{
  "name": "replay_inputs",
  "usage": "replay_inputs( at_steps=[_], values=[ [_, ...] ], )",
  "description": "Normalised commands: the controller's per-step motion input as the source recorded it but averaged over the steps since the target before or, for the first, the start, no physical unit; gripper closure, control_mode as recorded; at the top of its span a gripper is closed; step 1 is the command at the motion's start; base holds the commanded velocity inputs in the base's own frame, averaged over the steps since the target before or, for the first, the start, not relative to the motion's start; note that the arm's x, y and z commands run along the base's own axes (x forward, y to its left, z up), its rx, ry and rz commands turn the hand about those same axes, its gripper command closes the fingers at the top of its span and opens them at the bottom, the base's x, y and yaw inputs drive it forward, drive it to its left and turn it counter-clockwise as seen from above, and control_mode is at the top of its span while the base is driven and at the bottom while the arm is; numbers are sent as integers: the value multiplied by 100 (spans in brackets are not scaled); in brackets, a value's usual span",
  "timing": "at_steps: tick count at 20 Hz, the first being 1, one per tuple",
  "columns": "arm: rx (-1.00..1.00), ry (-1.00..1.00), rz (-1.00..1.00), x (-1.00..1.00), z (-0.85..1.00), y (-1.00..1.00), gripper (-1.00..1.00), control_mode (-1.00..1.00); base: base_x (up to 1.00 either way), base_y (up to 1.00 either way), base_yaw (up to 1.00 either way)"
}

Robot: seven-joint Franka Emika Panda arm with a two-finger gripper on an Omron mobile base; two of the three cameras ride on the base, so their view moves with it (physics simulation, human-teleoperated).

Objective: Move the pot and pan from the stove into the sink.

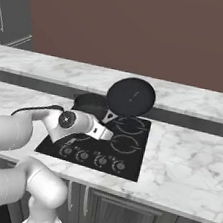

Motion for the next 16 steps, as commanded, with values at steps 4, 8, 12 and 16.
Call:
replay_inputs(
  at_steps=[4,8,12,16],
  values=[
    [10,14,0,0,100,0,100,-100,0,0,0],
    [11,18,0,0,100,1,100,-100,0,0,0],
    [8,15,0,-22,87,1,100,-100,0,0,0],
    [2,10,1,-61,40,8,100,-100,0,0,0]
  ],
)
